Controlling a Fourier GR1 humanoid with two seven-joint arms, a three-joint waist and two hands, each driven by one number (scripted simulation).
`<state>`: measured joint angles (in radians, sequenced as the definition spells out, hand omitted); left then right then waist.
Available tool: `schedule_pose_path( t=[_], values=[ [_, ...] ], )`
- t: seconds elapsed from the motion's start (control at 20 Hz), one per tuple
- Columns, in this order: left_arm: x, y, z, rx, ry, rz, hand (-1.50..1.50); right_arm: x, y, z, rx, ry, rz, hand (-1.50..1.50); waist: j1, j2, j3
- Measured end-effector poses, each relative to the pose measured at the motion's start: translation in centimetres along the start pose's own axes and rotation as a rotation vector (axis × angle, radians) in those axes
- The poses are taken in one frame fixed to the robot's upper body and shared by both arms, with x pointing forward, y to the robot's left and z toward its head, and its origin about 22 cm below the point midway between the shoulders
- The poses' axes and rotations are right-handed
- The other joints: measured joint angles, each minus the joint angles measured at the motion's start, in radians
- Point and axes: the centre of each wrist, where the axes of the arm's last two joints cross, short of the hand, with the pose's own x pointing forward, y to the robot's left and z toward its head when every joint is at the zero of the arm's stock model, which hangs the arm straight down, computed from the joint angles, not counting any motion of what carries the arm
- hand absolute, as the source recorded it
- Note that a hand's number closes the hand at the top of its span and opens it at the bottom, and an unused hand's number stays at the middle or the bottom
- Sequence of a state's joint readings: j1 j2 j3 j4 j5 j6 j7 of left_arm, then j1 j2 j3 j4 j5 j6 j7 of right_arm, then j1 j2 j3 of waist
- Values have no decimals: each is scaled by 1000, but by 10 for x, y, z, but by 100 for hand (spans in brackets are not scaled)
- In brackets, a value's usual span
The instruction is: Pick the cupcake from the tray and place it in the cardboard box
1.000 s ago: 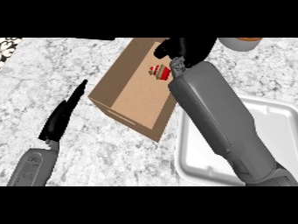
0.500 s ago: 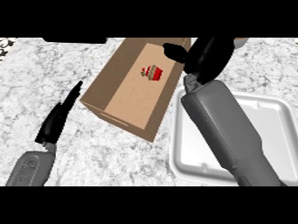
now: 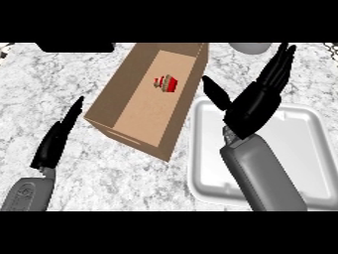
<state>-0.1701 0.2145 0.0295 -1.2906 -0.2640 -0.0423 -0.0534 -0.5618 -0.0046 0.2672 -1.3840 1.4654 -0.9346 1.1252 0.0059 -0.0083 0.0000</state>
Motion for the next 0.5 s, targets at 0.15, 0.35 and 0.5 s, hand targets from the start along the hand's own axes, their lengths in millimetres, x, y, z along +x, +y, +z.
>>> schedule_pose_path(
  t=[0.15,0.35,0.5],
  values=[
    [-3,1,3,9,8,-5,0,-15,-17,11,-33,7,-9,-150,-9,-1,0],
    [0,3,6,8,4,-6,0,-33,-42,31,-55,17,-3,-150,-11,-1,0],
    [1,8,8,6,5,0,0,-46,-63,49,-57,31,2,-150,-13,1,0]
  ],
)
